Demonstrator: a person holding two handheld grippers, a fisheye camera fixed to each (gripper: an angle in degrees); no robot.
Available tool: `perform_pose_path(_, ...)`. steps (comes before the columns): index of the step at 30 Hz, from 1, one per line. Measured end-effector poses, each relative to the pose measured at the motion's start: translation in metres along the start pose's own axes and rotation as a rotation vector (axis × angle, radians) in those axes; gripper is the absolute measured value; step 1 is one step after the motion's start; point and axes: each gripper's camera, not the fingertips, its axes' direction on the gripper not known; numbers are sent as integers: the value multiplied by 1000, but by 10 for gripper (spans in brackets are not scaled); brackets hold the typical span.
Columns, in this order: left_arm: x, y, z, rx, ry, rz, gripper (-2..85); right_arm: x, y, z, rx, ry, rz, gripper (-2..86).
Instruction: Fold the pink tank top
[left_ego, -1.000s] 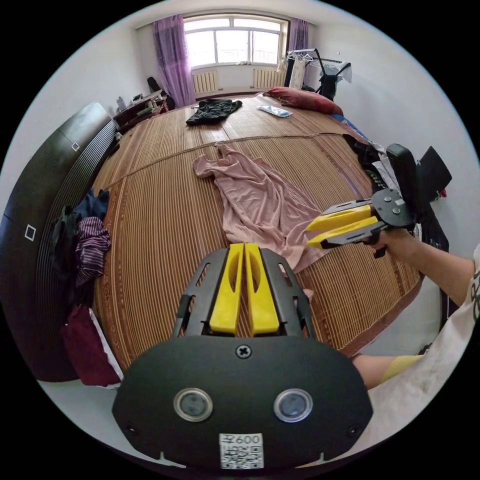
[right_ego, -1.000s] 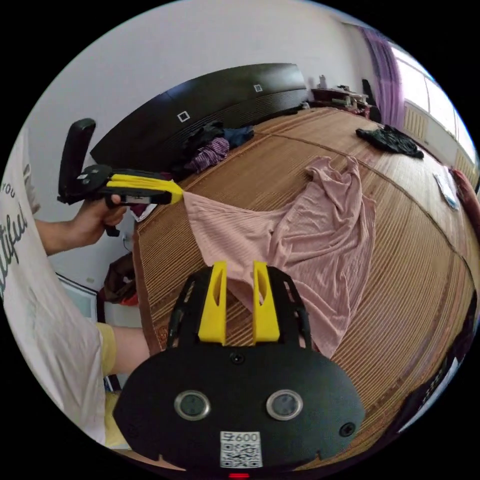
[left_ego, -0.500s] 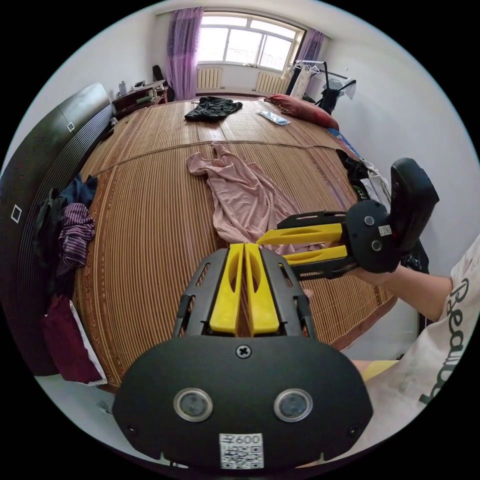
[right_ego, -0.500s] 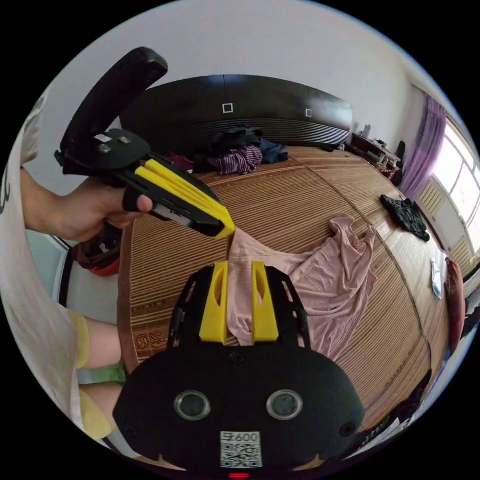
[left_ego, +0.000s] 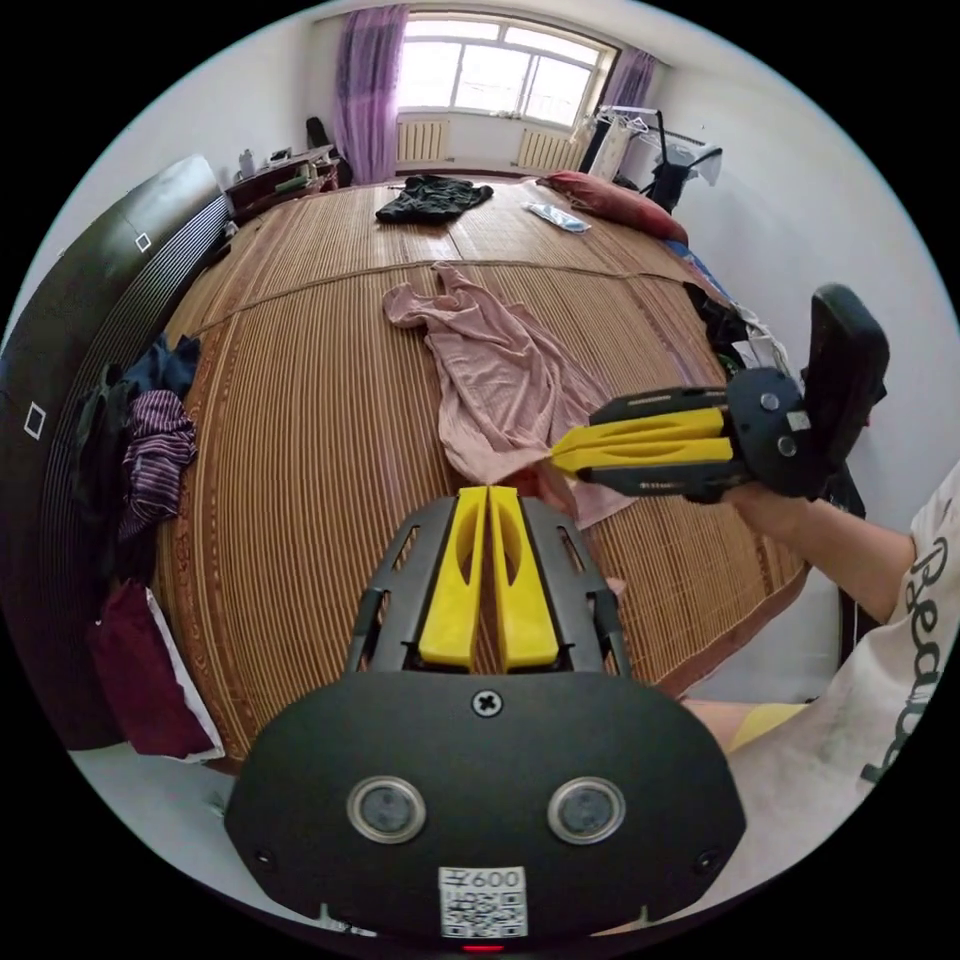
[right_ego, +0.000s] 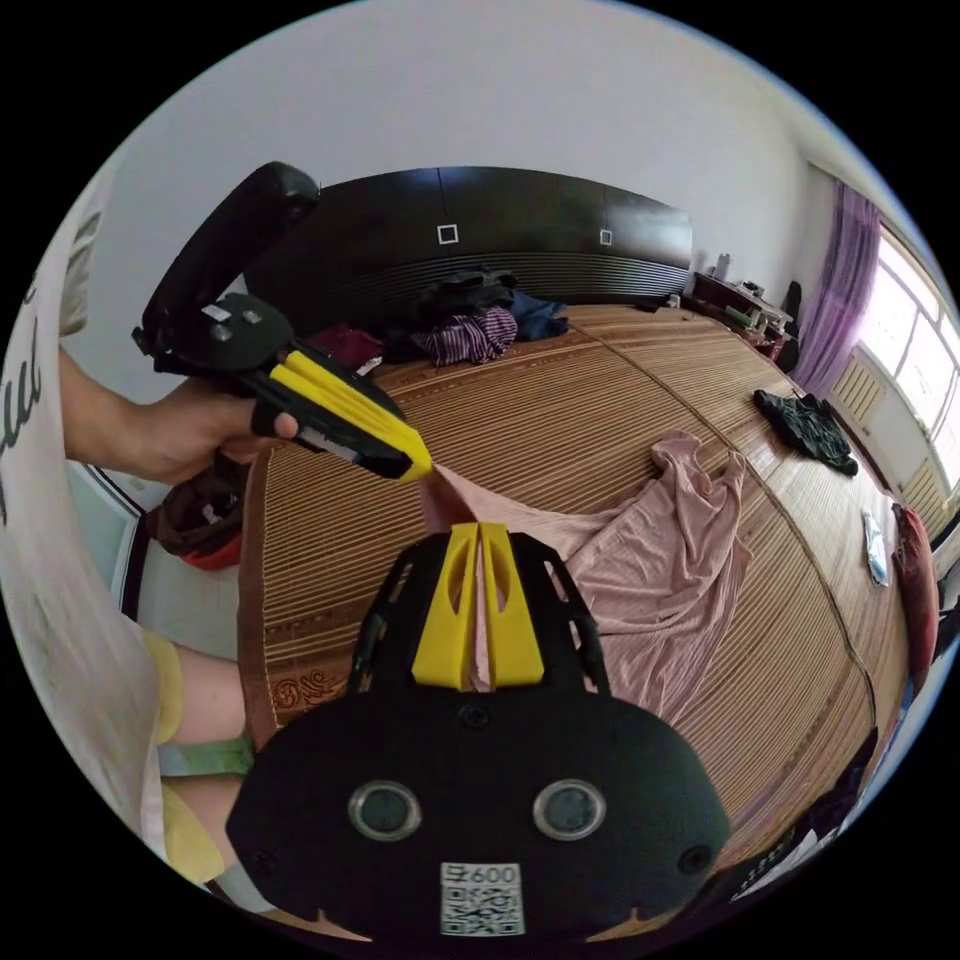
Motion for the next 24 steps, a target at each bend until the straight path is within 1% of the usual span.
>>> perform_pose_path(2,11,-1,-1,-21,-42,48,30,5,-2,-1,8,-13,6,-9)
perform_pose_path(4,27,-5,-4,-50,-92,106,59,12,-4,0,11,-29,17,-9)
perform_pose_path(7,49,-15,-11,-60,-106,182,90,20,-8,2,9,-38,22,-9)
perform_pose_path(11,74,-31,-16,-58,-108,258,90,28,-14,2,12,-54,28,-9)
perform_pose_path(13,74,-38,-14,-121,-116,267,65,33,-19,5,-12,-81,30,-9)
perform_pose_path(14,71,-38,-12,-149,-142,263,53,34,-20,6,-21,-91,29,-9)
perform_pose_path(16,44,-37,-10,-220,-320,215,20,35,-23,5,-37,-128,32,-9)
perform_pose_path(18,12,-45,-17,-215,-400,147,12,32,-25,2,-27,-181,44,-9)
perform_pose_path(20,-19,-66,-25,-189,-365,79,8,23,-28,4,-34,-296,64,-9)
perform_pose_path(22,-47,-110,-26,-120,-188,28,5,-3,-31,13,-73,-460,45,-9)
perform_pose_path(23,-52,-122,-24,-98,-138,18,4,-12,-32,16,-91,-498,26,-9)
perform_pose_path(24,-59,-146,-16,-52,-46,-15,4,-31,-36,21,-133,-555,-34,-9)
